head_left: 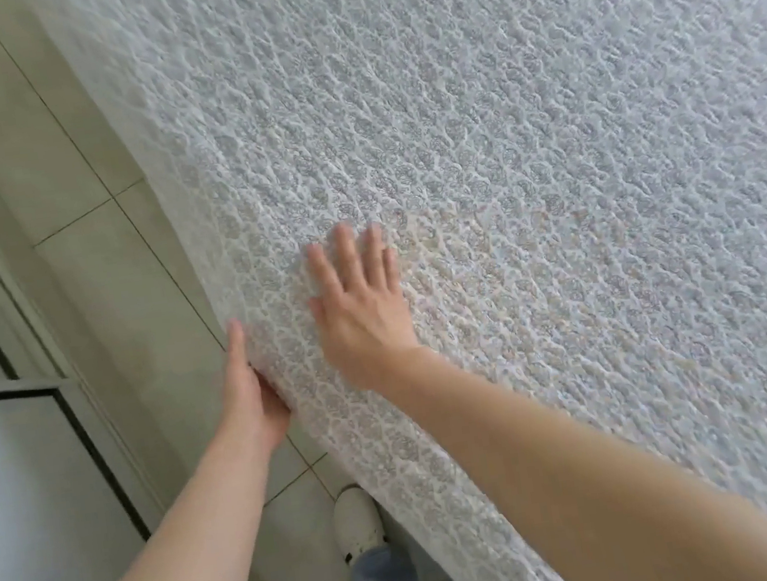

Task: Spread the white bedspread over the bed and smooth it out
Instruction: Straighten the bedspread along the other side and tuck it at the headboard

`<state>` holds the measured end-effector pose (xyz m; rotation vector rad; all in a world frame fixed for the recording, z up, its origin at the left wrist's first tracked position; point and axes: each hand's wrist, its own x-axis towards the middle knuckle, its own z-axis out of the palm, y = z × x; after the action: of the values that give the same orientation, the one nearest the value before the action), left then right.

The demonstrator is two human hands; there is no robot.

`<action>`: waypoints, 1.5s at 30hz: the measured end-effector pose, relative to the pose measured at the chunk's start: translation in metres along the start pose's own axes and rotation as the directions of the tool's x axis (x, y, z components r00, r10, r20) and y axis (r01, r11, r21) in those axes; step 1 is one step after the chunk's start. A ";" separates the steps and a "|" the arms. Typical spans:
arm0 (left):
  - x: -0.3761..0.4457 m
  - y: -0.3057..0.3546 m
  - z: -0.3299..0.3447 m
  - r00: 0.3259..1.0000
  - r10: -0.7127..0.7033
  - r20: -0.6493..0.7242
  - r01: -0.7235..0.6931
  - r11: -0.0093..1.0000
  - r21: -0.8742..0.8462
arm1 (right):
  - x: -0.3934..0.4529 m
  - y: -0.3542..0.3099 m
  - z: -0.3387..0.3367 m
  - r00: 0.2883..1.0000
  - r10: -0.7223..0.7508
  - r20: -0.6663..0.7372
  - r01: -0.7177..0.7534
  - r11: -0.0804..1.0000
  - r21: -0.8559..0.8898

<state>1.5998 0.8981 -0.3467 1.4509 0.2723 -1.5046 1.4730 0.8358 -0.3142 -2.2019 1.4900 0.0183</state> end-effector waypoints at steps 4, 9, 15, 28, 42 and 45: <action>0.036 0.058 -0.001 0.933 0.206 -0.294 -0.172 0.976 0.137 | 0.031 -0.007 -0.032 0.997 -0.048 0.060 0.043 0.996 0.081; 0.023 0.058 -0.015 0.946 0.155 -0.283 -0.138 0.987 0.080 | 0.096 0.040 -0.080 0.981 0.182 -0.065 -0.184 0.983 -0.016; 0.060 0.124 -0.008 1.000 -0.016 -0.025 0.017 0.999 0.030 | 0.148 0.081 -0.091 0.891 0.445 -0.084 -0.452 0.889 -0.081; 0.130 0.197 0.011 0.992 -0.038 -0.120 0.040 0.999 0.013 | 0.249 -0.105 -0.058 0.790 -0.574 0.215 0.585 0.811 0.013; 0.216 0.389 0.051 0.867 0.267 -0.420 -0.213 0.962 0.170 | 0.430 -0.033 -0.118 0.766 0.641 -0.049 -0.640 0.752 -0.156; 0.224 0.389 0.041 0.863 0.248 -0.440 -0.144 0.956 0.255 | 0.441 -0.139 -0.081 0.973 0.220 0.070 -0.205 0.964 -0.172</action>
<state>1.9101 0.5714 -0.3515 1.9519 0.2449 -1.0222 1.7544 0.4605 -0.3089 -2.1224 1.7213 0.3151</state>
